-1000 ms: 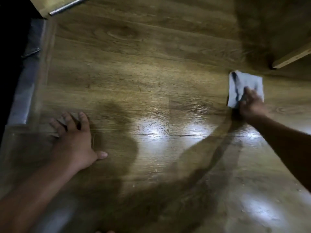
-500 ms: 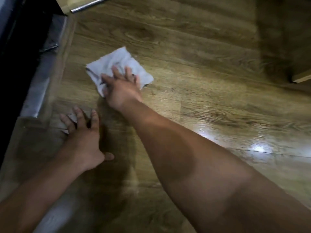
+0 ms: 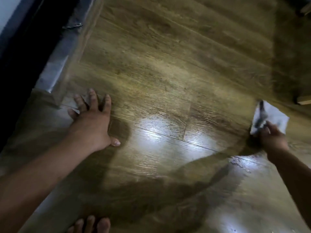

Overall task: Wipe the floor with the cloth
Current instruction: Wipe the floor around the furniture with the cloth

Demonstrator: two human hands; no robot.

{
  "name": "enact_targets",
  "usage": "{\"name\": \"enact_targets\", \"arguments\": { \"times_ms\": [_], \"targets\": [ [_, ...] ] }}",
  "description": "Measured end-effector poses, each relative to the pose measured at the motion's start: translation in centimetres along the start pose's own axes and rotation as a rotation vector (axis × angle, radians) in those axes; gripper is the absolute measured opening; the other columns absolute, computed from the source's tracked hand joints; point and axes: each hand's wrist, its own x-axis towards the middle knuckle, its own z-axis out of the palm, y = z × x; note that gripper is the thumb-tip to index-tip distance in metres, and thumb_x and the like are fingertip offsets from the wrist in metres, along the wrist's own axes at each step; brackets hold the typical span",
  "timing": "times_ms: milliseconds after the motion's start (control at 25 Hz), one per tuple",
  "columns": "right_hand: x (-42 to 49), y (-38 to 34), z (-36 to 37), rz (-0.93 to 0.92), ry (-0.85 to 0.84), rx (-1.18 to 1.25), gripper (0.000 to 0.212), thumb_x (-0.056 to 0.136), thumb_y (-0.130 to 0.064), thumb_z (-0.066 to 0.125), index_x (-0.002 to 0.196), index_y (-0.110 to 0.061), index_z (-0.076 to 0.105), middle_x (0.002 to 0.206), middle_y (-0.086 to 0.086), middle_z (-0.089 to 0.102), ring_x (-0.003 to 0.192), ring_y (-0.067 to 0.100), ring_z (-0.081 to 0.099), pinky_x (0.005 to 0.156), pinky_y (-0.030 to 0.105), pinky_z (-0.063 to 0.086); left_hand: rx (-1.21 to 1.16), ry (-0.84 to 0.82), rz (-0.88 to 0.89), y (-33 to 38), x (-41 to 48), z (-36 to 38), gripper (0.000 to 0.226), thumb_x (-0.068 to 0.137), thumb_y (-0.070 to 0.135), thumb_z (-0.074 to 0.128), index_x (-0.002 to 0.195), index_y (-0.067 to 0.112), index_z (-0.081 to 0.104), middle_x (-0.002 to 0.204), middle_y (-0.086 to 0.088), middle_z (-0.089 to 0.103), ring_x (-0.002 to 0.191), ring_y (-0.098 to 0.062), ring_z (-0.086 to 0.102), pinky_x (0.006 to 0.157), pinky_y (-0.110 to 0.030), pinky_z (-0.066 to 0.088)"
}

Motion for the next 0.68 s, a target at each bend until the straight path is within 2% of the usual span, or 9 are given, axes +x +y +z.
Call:
{"name": "enact_targets", "arguments": {
  "times_ms": [80,160,240,320,480,520,600,640,680],
  "targets": [
    [0.6,-0.6,-0.1,0.040,0.038,-0.175,0.041,0.098,-0.024,0.050,0.139,-0.023,0.049,0.142,0.011,0.052,0.127,0.024,0.050,0.105,0.034,0.042,0.003,-0.006,0.009,0.0,0.0,-0.3,0.144,0.064,0.067,0.079,0.154,0.022,-0.023,0.157,-0.022,-0.034,0.144,-0.056,-0.017,0.116,-0.067,0.013],
    [0.2,-4.9,2.7,-0.037,0.071,-0.152,0.042,0.096,-0.023,0.049,0.139,-0.026,0.049,0.142,0.007,0.053,0.130,0.028,0.049,0.106,0.037,0.042,-0.031,-0.010,0.012,0.0,0.1,-0.5,0.145,0.062,0.064,0.082,0.154,0.022,-0.022,0.158,-0.022,-0.032,0.144,-0.056,-0.018,0.116,-0.068,0.013],
    [-2.2,-10.7,7.3,-0.309,0.028,-0.180,0.045,0.096,-0.017,0.047,0.141,-0.022,0.048,0.149,0.010,0.044,0.141,0.031,0.034,0.120,0.041,0.019,-0.068,-0.013,-0.004,0.0,-0.1,-0.7,0.147,0.060,0.060,0.085,0.155,0.022,-0.020,0.159,-0.021,-0.031,0.144,-0.056,-0.018,0.115,-0.070,0.014],
    [-5.8,-17.1,12.6,-0.613,-0.082,-0.211,0.048,0.097,-0.015,0.045,0.144,-0.024,0.045,0.156,0.012,0.032,0.148,0.038,0.015,0.120,0.044,0.003,-0.054,-0.002,-0.013,0.0,-0.3,-0.7,0.146,0.060,0.058,0.087,0.156,0.021,-0.017,0.159,-0.022,-0.029,0.144,-0.057,-0.017,0.115,-0.071,0.012],
    [-14.6,-27.5,20.1,-1.055,-0.304,-0.330,0.050,0.097,-0.027,0.043,0.146,-0.038,0.037,0.161,0.001,0.021,0.149,0.036,0.003,0.119,0.051,0.005,-0.133,0.048,0.019,-0.3,-1.5,-0.7,0.133,0.063,0.059,0.084,0.159,0.020,0.000,0.165,-0.017,-0.013,0.148,-0.050,-0.013,0.118,-0.064,0.008],
    [-16.6,-29.2,21.5,-1.171,-0.366,-0.376,0.050,0.098,-0.029,0.042,0.146,-0.039,0.035,0.162,-0.002,0.019,0.150,0.033,0.001,0.119,0.051,0.004,-0.152,0.093,0.027,-0.7,-2.1,-0.5,0.123,0.065,0.061,0.081,0.157,0.017,0.011,0.165,-0.015,0.000,0.151,-0.046,-0.005,0.119,-0.060,0.011],
    [-19.8,-31.2,23.6,-1.350,-0.450,-0.468,0.050,0.098,-0.032,0.038,0.147,-0.042,0.032,0.162,-0.005,0.016,0.151,0.029,-0.003,0.119,0.050,0.001,-0.163,0.239,0.042,-2.0,-4.4,0.6,0.091,0.075,0.059,0.074,0.145,0.014,0.036,0.150,-0.013,0.033,0.146,-0.036,0.026,0.112,-0.047,0.034],
    [-21.2,-31.4,24.3,-1.390,-0.466,-0.489,0.051,0.098,-0.033,0.037,0.147,-0.042,0.031,0.162,-0.005,0.015,0.151,0.028,-0.003,0.119,0.050,0.000,-0.176,0.326,0.033,-2.9,-6.1,1.1,0.074,0.078,0.053,0.073,0.134,0.014,0.046,0.135,-0.011,0.047,0.134,-0.031,0.043,0.096,-0.041,0.047],
    [-22.6,-31.0,24.5,-1.404,-0.461,-0.502,0.053,0.096,-0.032,0.038,0.148,-0.042,0.030,0.162,-0.005,0.015,0.151,0.028,-0.004,0.119,0.049,-0.001,-0.204,0.415,0.007,-4.0,-7.8,1.6,0.059,0.079,0.046,0.073,0.124,0.013,0.055,0.121,-0.009,0.055,0.118,-0.029,0.054,0.078,-0.038,0.052]
  ]
}}
